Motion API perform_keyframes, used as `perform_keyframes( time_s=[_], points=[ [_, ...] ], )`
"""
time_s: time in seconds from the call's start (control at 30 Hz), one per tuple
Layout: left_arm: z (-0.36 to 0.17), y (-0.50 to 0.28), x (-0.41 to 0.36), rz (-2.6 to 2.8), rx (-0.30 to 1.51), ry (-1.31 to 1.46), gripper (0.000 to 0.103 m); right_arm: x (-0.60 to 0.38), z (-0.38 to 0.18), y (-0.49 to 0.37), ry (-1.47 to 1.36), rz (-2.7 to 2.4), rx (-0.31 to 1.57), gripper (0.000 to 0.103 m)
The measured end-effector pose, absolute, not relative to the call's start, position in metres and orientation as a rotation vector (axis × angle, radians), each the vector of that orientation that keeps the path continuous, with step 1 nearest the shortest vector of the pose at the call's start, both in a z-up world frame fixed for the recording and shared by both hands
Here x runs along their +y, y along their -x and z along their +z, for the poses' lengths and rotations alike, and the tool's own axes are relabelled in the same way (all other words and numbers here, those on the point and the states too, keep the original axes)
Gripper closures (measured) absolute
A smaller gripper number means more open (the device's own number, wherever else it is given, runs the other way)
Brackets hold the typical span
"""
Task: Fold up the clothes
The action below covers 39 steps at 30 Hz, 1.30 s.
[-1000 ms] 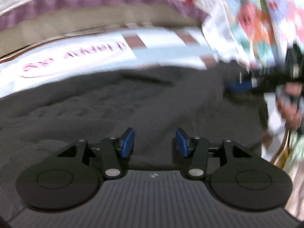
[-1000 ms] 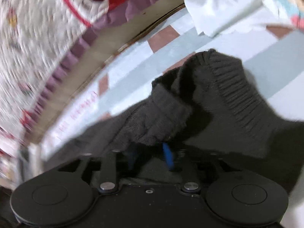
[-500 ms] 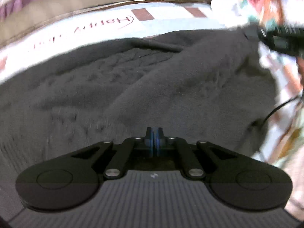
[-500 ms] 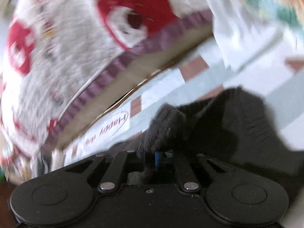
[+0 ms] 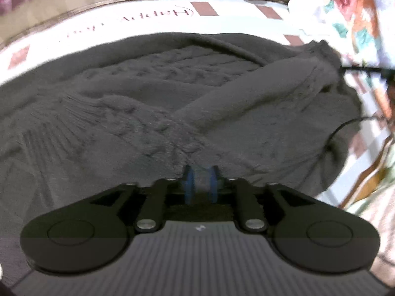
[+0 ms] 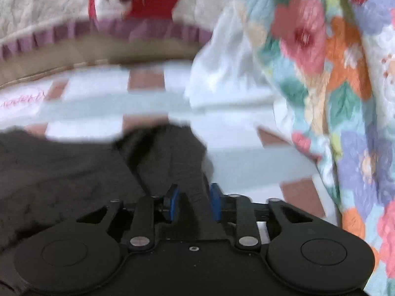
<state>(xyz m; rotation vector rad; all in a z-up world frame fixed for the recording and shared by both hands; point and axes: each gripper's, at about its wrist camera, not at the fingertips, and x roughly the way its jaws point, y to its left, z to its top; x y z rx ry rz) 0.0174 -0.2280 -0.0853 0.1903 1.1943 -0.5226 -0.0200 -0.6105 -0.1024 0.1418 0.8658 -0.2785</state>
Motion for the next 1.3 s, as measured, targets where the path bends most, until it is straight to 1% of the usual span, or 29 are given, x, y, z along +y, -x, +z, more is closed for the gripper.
perform_keyframes(
  time_s=[0.07, 0.13, 0.17, 0.27, 0.33, 0.4, 0.43, 0.47, 0.5, 0.57, 0.6, 0.67, 0.7, 0.77, 0.87, 0.97, 1.03, 1.07, 1.1, 1.13, 1.2, 1.3],
  points=[
    [-0.092, -0.013, -0.224, -0.489, 1.198, -0.165, 0.064, -0.601, -0.091, 0.013, -0.329, -0.048, 0.748, 0.069],
    [-0.089, -0.014, -0.22, -0.467, 1.196, -0.107, 0.064, -0.574, -0.086, 0.002, -0.329, 0.138, 0.724, 0.075],
    [-0.087, -0.015, -0.217, -0.461, 1.195, -0.073, 0.064, -0.559, -0.09, -0.004, -0.307, 0.174, 0.748, 0.073],
    [-0.076, -0.015, -0.211, -0.446, 1.173, -0.037, 0.064, -0.526, -0.116, -0.017, -0.231, 0.214, 0.879, 0.073],
    [-0.067, -0.016, -0.207, -0.422, 1.125, -0.043, 0.064, -0.52, -0.126, -0.013, -0.179, 0.223, 0.966, 0.073],
    [-0.06, -0.015, -0.202, -0.376, 1.039, -0.025, 0.058, -0.523, -0.131, -0.009, -0.187, 0.247, 1.027, 0.071],
    [-0.057, -0.015, -0.2, -0.341, 0.983, -0.019, 0.049, -0.529, -0.134, -0.011, -0.241, 0.259, 1.045, 0.071],
    [-0.058, -0.019, -0.202, -0.323, 0.946, -0.036, 0.044, -0.533, -0.137, -0.014, -0.278, 0.259, 1.051, 0.071],
    [-0.06, -0.024, -0.206, -0.313, 0.92, -0.064, 0.044, -0.538, -0.139, -0.016, -0.308, 0.254, 1.051, 0.071],
    [-0.071, -0.043, -0.208, -0.268, 0.951, -0.039, 0.044, -0.541, -0.139, -0.017, -0.332, 0.247, 1.039, 0.068],
    [-0.077, -0.052, -0.206, -0.24, 0.99, 0.009, 0.044, -0.537, -0.135, -0.014, -0.299, 0.24, 1.017, 0.067],
    [-0.083, -0.058, -0.208, -0.224, 1.017, 0.001, 0.043, -0.529, -0.13, -0.011, -0.263, 0.229, 0.982, 0.066],
    [-0.085, -0.059, -0.21, -0.22, 1.025, -0.014, 0.041, -0.525, -0.128, -0.01, -0.248, 0.224, 0.965, 0.065],
    [-0.09, -0.06, -0.214, -0.207, 1.035, -0.052, 0.032, -0.521, -0.126, -0.015, -0.251, 0.195, 0.942, 0.055],
    [-0.096, -0.049, -0.214, -0.193, 1.04, -0.074, 0.026, -0.509, -0.131, -0.027, -0.231, 0.071, 0.963, 0.049],
    [-0.101, -0.035, -0.206, -0.193, 1.054, -0.061, 0.025, -0.494, -0.137, -0.033, -0.154, 0.033, 0.974, 0.046],
    [-0.101, -0.028, -0.204, -0.197, 1.047, -0.072, 0.025, -0.484, -0.142, -0.036, -0.076, 0.023, 0.971, 0.046],
    [-0.101, -0.025, -0.203, -0.199, 1.042, -0.077, 0.025, -0.481, -0.144, -0.037, -0.038, 0.016, 0.961, 0.053],
    [-0.101, -0.023, -0.202, -0.2, 1.039, -0.084, 0.025, -0.479, -0.144, -0.037, -0.005, 0.003, 0.93, 0.064],
    [-0.1, -0.022, -0.202, -0.2, 1.039, -0.084, 0.025, -0.479, -0.141, -0.036, 0.024, -0.013, 0.888, 0.088],
    [-0.097, -0.022, -0.203, -0.198, 1.04, -0.077, 0.025, -0.481, -0.133, -0.034, 0.057, -0.036, 0.8, 0.09],
    [-0.087, -0.02, -0.197, -0.22, 1.016, -0.034, 0.025, -0.495, -0.11, -0.027, -0.004, -0.05, 0.688, 0.09]
  ],
)
